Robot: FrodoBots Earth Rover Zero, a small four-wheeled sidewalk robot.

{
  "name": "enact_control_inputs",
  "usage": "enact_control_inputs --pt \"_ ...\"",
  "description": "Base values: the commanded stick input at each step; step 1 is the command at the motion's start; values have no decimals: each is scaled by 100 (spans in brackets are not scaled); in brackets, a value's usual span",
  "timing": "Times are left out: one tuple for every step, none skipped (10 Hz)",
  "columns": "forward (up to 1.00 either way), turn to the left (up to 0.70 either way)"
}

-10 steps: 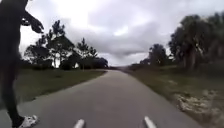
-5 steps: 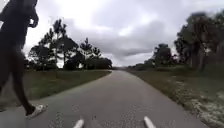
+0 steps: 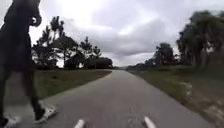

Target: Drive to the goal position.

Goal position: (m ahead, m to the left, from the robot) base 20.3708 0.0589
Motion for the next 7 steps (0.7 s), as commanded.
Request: enact_control_inputs --pt "70 0" --pt "70 0" --pt "70 0" --pt "70 0" --pt "70 0" --pt "70 0" --pt "70 0"
